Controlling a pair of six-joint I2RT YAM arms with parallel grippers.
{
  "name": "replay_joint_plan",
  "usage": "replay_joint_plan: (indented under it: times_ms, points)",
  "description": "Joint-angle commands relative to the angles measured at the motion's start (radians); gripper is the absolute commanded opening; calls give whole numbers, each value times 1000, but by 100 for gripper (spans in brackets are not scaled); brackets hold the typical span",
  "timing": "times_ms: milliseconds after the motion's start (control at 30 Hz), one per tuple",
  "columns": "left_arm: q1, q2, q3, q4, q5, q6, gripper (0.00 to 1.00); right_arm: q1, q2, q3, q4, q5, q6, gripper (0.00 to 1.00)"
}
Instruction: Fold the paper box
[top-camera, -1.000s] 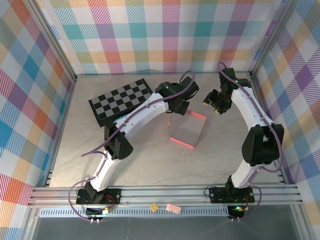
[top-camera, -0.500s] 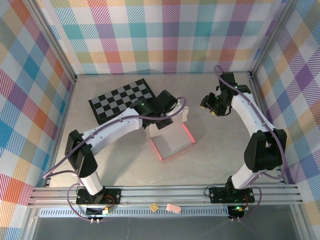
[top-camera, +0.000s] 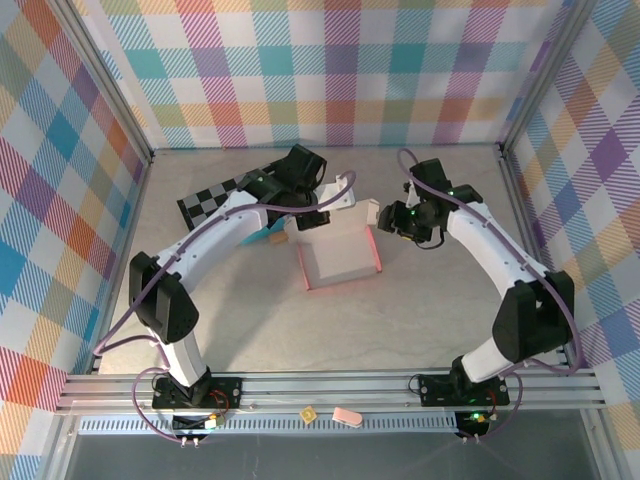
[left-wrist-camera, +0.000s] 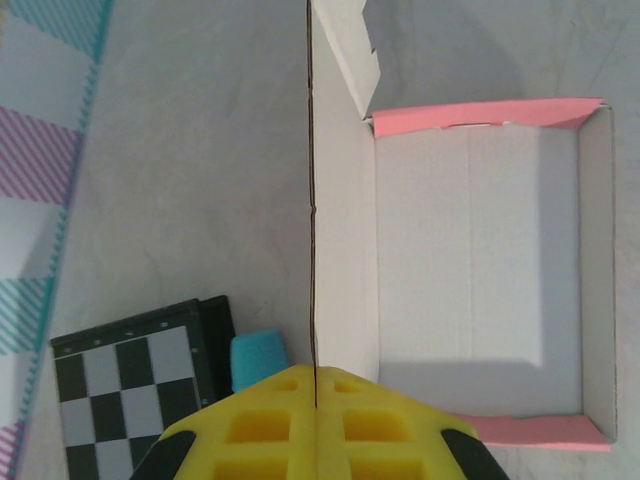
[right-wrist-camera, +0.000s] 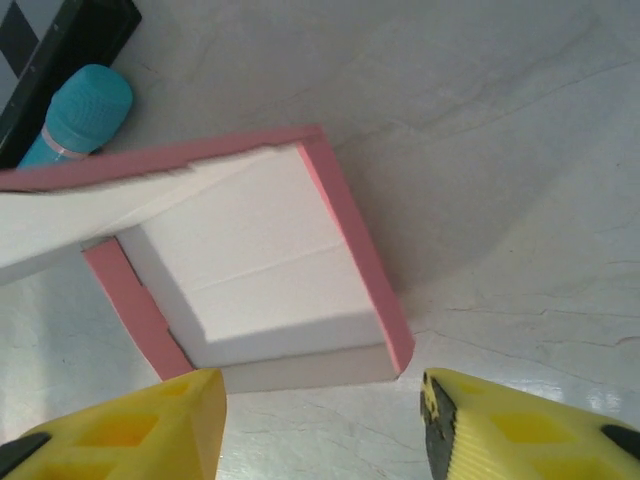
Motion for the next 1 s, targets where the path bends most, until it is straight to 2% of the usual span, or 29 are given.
replay_joint_plan:
  times_ms: [0, 233, 267, 333, 400, 533, 633, 767, 867, 967]
  points:
    - [21, 6, -1, -41, 70, 51, 0, -2, -49, -42, 46, -9, -75, 58]
    - [25, -3, -60, 13, 112, 35, 0, -6, -88, -117, 67, 10, -204, 68]
    - [25, -7, -72, 34, 107, 21, 4, -6, -93, -121, 75, 10, -215, 69]
    - [26, -32, -112, 101, 87, -18, 22, -5, -90, -120, 88, -1, -240, 71]
    - [25, -71, -168, 186, 54, -47, 33, -8, -76, -111, 102, -15, -265, 71]
    - [25, -165, -246, 358, -9, -187, 50, -11, -63, -90, 128, -37, -295, 71]
    - [28, -212, -259, 392, -62, -317, 60, -11, -58, -85, 133, -43, -329, 71]
    - [78, -257, -261, 264, -23, -533, 59, -10, -41, -95, 144, -37, -385, 71]
    - [142, -308, -337, 192, 18, -687, 58, -10, -17, -106, 170, -61, -404, 71]
    - [189, -360, -422, 144, 90, -770, 56, -9, 14, -95, 188, -99, -406, 70]
